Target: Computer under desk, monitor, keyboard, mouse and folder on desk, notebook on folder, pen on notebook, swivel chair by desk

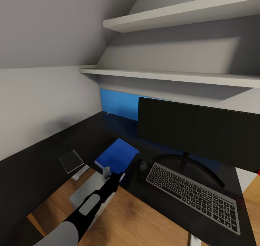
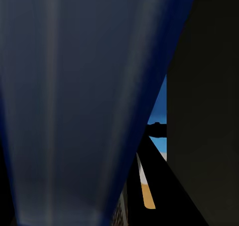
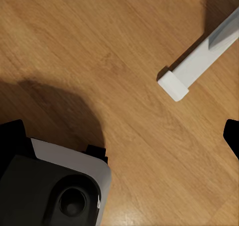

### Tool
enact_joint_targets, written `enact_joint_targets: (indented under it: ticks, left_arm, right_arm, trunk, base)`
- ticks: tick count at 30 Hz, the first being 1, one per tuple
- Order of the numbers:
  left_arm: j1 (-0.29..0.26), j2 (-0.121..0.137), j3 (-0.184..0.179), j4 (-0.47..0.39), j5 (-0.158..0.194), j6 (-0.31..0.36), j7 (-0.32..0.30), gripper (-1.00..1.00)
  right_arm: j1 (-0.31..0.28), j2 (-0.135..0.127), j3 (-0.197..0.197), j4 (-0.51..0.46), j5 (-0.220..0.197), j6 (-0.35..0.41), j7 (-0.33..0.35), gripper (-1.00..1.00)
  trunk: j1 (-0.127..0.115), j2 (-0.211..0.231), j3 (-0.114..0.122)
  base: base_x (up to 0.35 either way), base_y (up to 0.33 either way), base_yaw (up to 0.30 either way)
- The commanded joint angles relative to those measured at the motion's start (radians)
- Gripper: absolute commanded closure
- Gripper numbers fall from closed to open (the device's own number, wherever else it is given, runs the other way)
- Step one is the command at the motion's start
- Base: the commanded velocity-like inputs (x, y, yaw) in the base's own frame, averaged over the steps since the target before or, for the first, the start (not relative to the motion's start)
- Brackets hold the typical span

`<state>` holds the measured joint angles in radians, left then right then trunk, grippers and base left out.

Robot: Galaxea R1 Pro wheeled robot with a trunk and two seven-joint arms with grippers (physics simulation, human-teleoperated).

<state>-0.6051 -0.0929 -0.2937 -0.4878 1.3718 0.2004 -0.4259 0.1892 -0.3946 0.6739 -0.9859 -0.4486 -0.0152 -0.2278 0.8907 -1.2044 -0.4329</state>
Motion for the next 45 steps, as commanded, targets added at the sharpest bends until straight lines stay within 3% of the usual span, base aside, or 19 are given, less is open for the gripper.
enact_joint_targets:
  ticks: [1, 45]
  left_arm:
    - [-0.001, 0.001, -0.003, 0.001, 0.01, 0.002, -0.002, 1.0]
    - [0.004, -0.004, 0.006, 0.011, 0.023, -0.001, 0.005, 1.0]
  right_arm:
    - [0.0, -0.001, 0.004, -0.002, -0.01, -0.002, -0.007, -1.0]
    - [0.0, -0.001, 0.004, -0.004, -0.012, 0.0, -0.01, -1.0]
  trunk:
    - [0.0, -0.001, -0.001]
    - [0.0, -0.001, -0.001]
  base:
    - [0.0, 0.0, 0.0]
    - [0.019, 0.0, -0.031]
